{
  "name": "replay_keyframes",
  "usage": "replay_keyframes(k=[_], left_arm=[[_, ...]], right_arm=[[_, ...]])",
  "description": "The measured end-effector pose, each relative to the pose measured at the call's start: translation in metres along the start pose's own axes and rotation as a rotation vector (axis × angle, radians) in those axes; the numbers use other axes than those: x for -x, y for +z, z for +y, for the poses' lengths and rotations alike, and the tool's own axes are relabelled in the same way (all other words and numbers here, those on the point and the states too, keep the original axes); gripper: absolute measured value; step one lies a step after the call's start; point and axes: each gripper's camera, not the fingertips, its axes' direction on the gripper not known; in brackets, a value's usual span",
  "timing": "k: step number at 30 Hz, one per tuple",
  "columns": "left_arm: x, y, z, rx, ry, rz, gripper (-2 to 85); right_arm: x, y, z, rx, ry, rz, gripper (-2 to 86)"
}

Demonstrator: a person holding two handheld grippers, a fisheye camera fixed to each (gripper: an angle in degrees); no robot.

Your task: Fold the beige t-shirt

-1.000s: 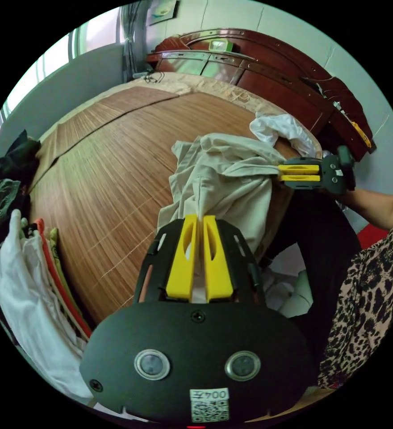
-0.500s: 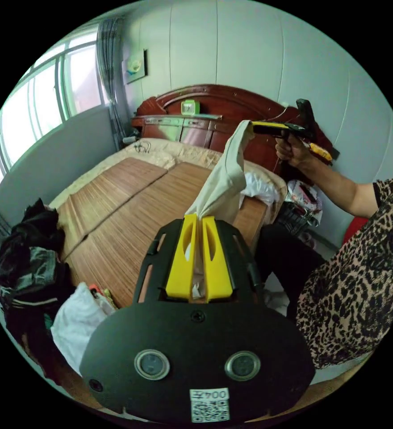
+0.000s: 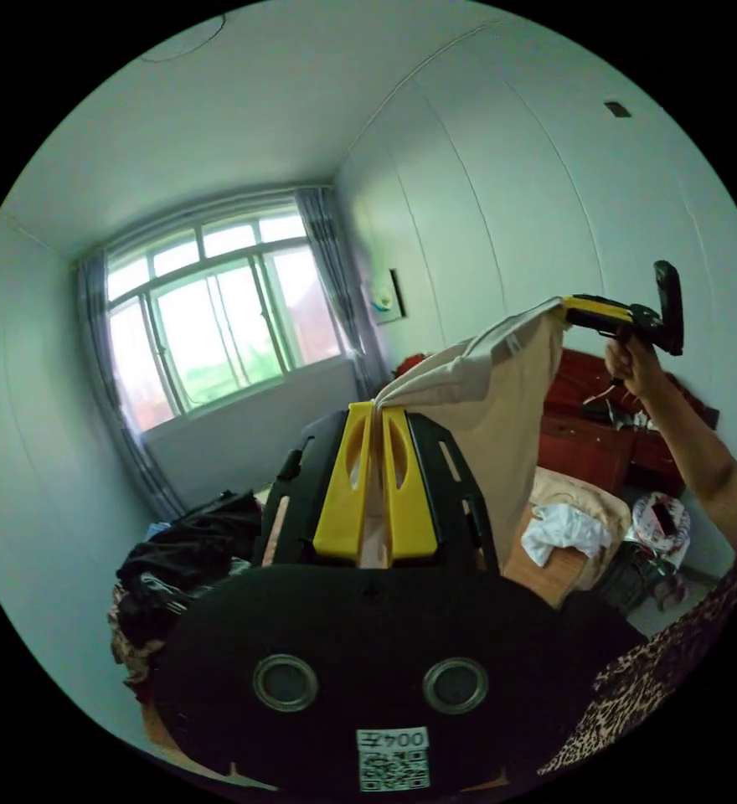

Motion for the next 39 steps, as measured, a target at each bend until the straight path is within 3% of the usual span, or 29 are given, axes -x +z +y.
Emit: replay_keyframes(k=[5, 11, 18, 23, 29, 34, 39], left_arm=[[-0.015, -0.034, -0.023, -0.017, -0.011, -0.101, 1.2], [-0.057, -0.084, 0.010, -0.155, 0.002, -0.165, 1.3], [-0.123, -0.159, 0.065, -0.215, 0.168, -0.159, 1.4], [-0.154, -0.171, 0.076, -0.220, 0.260, -0.174, 1.5], [-0.143, -0.096, 0.064, -0.115, 0.293, -0.175, 1.3], [-0.102, 0.055, 0.073, 0.082, 0.246, -0.116, 1.1], [-0.068, 0.228, 0.116, 0.269, 0.243, -0.178, 1.3]], right_arm=[[0.008, -0.023, -0.015, -0.009, -0.034, 0.050, 3.2], [0.026, -0.064, 0.002, -0.052, -0.060, 0.098, 2.0], [0.029, -0.121, 0.036, -0.062, -0.092, -0.023, 1.4], [0.012, -0.107, 0.040, -0.034, -0.069, -0.087, 1.6], [-0.008, 0.000, 0.039, 0.098, -0.048, -0.126, 2.0], [-0.024, 0.143, 0.058, 0.210, 0.019, -0.126, 3.1], [-0.035, 0.346, 0.111, 0.351, 0.109, -0.173, 3.6]])
